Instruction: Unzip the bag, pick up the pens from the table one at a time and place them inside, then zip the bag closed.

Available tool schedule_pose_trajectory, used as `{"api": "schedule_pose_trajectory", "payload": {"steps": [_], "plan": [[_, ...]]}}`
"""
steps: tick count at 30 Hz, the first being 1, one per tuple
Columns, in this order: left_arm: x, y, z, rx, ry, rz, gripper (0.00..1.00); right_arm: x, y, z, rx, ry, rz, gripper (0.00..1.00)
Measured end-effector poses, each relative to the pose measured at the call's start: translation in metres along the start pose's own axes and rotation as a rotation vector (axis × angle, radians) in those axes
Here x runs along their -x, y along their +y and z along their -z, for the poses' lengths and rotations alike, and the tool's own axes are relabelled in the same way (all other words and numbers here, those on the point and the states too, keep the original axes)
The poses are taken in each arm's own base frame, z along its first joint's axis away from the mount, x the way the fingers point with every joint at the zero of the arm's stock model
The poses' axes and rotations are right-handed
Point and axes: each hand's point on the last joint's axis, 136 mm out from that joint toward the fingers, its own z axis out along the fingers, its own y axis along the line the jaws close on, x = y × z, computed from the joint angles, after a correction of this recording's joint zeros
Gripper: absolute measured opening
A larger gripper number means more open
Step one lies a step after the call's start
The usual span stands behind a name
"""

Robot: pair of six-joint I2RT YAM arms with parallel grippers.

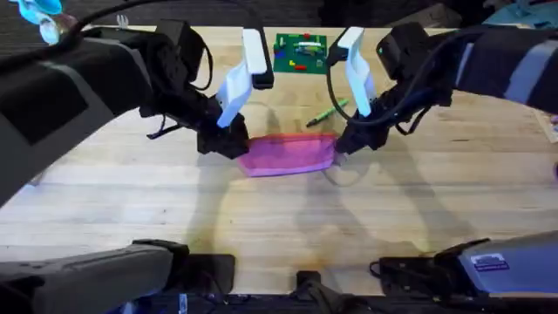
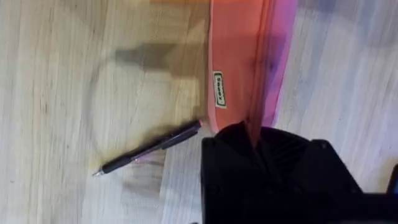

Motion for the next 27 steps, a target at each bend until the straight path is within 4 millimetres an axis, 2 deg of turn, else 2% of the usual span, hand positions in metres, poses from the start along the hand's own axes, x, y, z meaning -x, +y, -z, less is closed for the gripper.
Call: {"api": "schedule_pose_trajectory", "payload": {"steps": [12, 20, 27], "plan": [[0.000, 0.000, 0.000, 0.001, 0.000, 0.000, 0.042, 0.017, 0.010, 0.042, -0.105, -0.098, 0.082, 0.031], [0.000, 0.000, 0.000, 0.001, 0.000, 0.000, 0.042, 0.024, 0.010, 0.042, -0.120, -0.115, 0.112, 0.031], [0.000, 0.000, 0.000, 0.002, 0.000, -0.001, 0.042, 0.050, 0.024, 0.034, -0.130, -0.157, 0.224, 0.031]]}}
